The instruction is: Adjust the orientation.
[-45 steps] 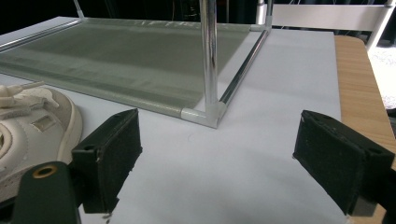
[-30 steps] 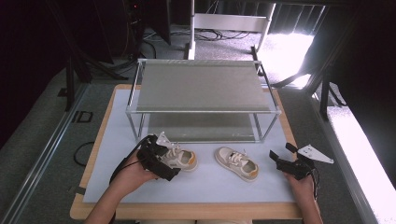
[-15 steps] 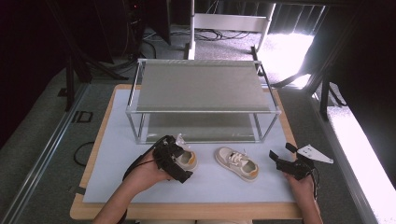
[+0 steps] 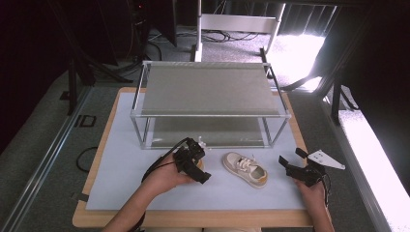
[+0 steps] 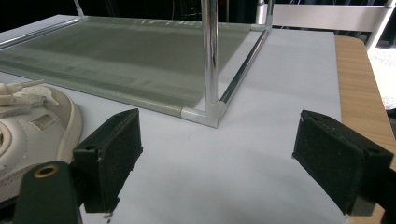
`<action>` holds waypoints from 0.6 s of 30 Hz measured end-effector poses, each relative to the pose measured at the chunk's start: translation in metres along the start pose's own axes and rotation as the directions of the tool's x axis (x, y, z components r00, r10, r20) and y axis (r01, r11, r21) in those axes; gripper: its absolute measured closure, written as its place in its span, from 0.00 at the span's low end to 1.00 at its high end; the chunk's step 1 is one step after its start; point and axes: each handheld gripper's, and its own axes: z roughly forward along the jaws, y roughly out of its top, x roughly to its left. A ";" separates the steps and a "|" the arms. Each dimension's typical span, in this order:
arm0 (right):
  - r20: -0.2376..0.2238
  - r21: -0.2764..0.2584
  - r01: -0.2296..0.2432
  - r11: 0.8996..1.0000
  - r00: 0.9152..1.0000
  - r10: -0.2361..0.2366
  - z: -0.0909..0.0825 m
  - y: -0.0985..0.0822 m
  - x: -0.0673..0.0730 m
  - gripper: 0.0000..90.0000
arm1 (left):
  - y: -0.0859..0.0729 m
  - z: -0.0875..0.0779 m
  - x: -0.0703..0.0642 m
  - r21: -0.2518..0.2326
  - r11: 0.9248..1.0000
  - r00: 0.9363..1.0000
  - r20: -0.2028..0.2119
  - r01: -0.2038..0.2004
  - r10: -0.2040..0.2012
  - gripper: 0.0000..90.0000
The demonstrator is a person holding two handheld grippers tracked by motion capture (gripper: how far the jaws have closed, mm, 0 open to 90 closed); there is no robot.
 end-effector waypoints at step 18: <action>0.002 0.003 0.004 1.000 1.000 -0.004 0.000 0.000 0.000 0.17 | 0.013 0.027 0.022 0.152 0.984 0.996 0.005 0.090 -0.092 0.65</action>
